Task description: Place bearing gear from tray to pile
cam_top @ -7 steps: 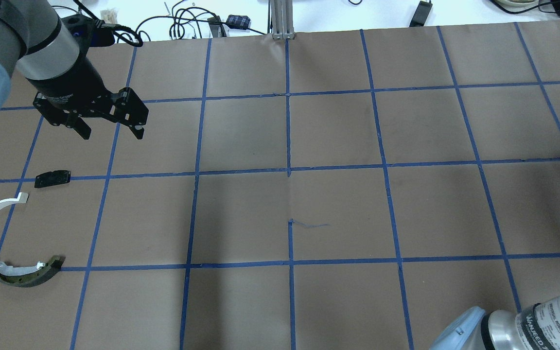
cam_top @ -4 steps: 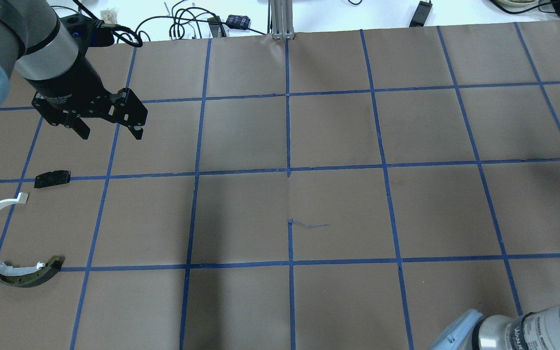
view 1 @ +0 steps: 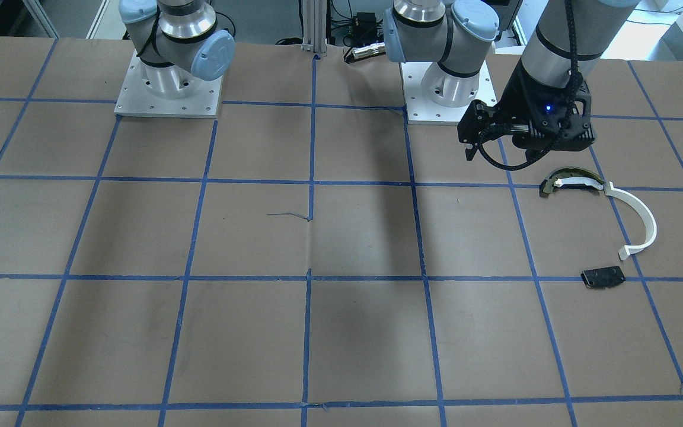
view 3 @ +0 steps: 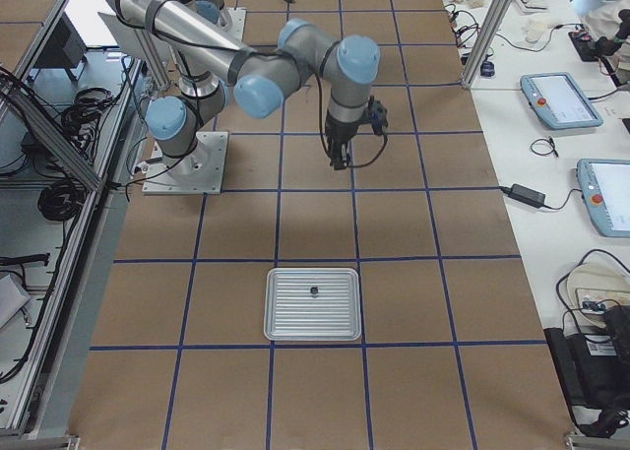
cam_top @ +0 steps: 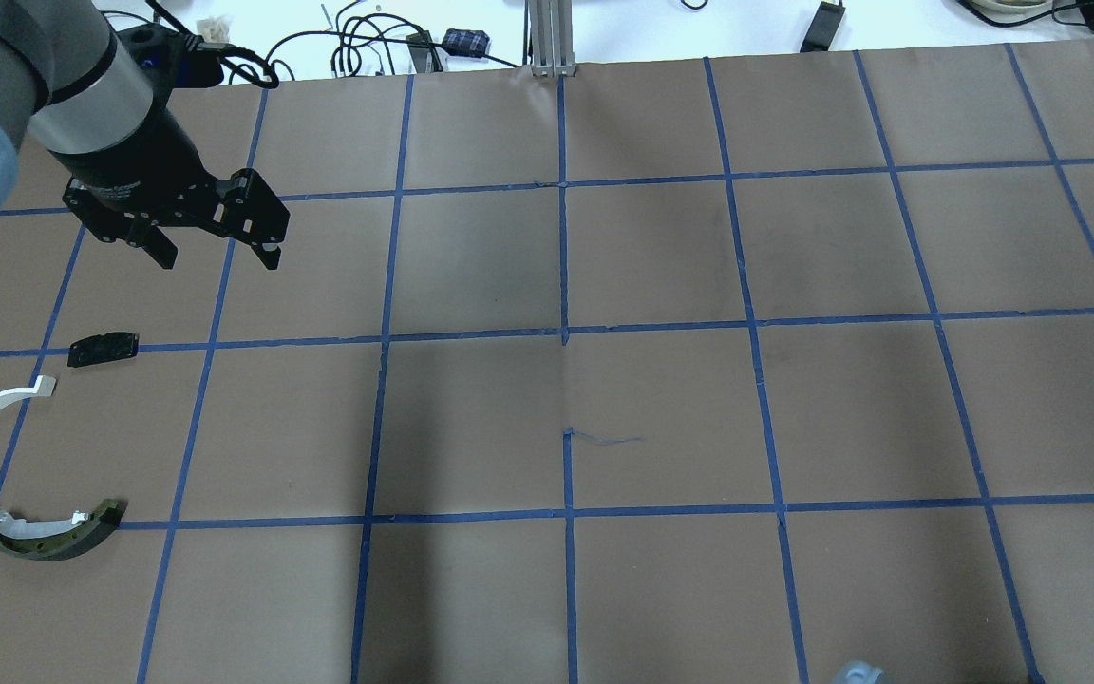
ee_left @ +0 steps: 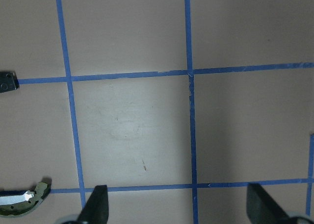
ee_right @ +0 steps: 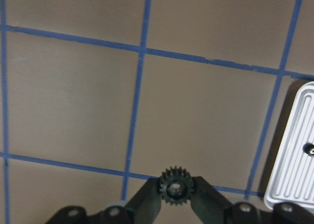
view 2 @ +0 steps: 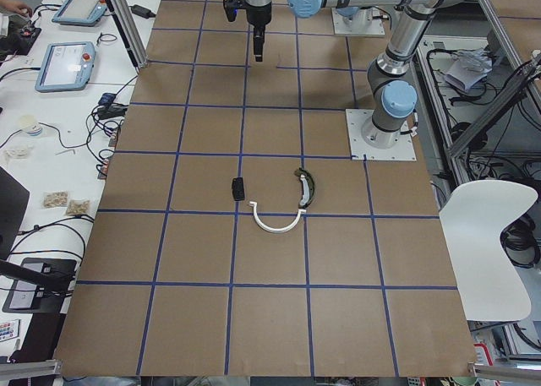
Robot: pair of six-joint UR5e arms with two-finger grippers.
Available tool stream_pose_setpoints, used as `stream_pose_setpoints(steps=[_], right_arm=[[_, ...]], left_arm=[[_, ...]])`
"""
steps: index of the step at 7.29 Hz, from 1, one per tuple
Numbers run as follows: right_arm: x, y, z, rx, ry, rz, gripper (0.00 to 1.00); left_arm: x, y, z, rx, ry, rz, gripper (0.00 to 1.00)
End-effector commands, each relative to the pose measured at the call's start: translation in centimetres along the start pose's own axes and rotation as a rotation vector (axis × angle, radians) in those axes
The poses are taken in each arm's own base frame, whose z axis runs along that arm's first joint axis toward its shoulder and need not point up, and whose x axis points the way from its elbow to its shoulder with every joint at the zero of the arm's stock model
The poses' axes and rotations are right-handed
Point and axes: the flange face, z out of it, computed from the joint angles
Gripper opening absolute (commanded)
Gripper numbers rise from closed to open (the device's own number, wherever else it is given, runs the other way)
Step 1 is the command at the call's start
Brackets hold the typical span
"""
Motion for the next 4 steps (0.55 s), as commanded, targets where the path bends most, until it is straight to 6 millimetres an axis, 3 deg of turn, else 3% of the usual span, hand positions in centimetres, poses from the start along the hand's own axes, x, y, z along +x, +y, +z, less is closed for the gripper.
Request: stream_pose_setpoints(steps=[1, 2, 4], right_arm=[[-17.6, -2.6, -0.4, -0.009, 0.017, 0.102, 0.13], [-24.2, -3.3, 2.4, -0.041, 0.024, 0.134, 0.13], [-35.0, -6.3, 8.4, 0.074, 0.033, 0.12, 0.14]], left_arm=[[-0.6, -0.2, 0.2, -0.007, 0.001, -0.001, 1.0], [-0.8, -0.2, 0.1, -0.003, -0.002, 0.005, 1.0], [-0.8, -0.1, -0.1, 0.001, -0.003, 0.006, 1.0]])
